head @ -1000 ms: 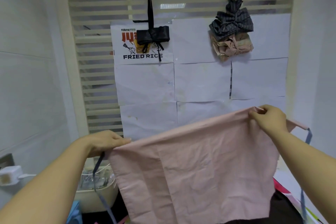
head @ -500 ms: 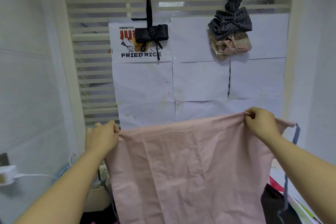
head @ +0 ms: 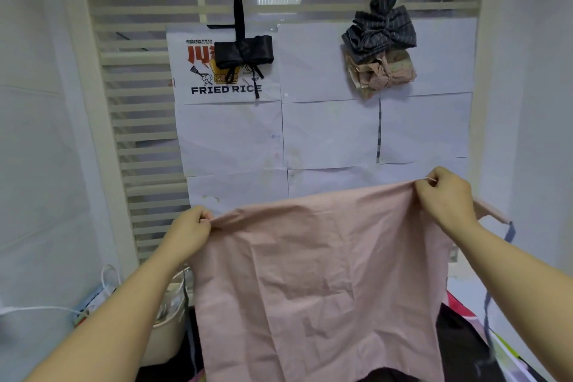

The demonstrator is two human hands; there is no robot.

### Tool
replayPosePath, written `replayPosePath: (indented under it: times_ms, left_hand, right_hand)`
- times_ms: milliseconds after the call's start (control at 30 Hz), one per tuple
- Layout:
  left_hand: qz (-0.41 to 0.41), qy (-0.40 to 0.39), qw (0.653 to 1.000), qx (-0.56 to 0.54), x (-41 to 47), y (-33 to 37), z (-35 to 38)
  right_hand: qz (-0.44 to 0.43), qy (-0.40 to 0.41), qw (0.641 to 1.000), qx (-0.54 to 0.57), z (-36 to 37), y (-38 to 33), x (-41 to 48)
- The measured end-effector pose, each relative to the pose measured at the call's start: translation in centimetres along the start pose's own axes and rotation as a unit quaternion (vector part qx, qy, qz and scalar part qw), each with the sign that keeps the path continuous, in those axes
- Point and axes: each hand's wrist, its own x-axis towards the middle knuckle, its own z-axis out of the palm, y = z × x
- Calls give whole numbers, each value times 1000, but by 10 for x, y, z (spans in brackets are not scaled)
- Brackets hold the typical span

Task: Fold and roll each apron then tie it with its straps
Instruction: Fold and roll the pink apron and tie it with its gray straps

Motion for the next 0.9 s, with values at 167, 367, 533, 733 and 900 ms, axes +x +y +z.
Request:
replayPosePath:
  times_ms: [167,367,533,733,900]
  left_hand:
    - [138,-7,980,145,6,6,21]
    - [-83,-129,974,167,35,10,47]
    - [-52,-39,980,186,64,34,70]
    - [138,315,938,-49,11,82,92]
    - [120,181,974,62,-84,4,137]
  right_hand:
    - [-13,24,1000,0,-2,16,4]
    - [-1,-181,967,-179,10,58,33]
    - [53,-297,926,-225,18,84,70]
    - [-56,61,995,50,4,86,43]
    - [-29,-28,999,-10,-3,168,-35]
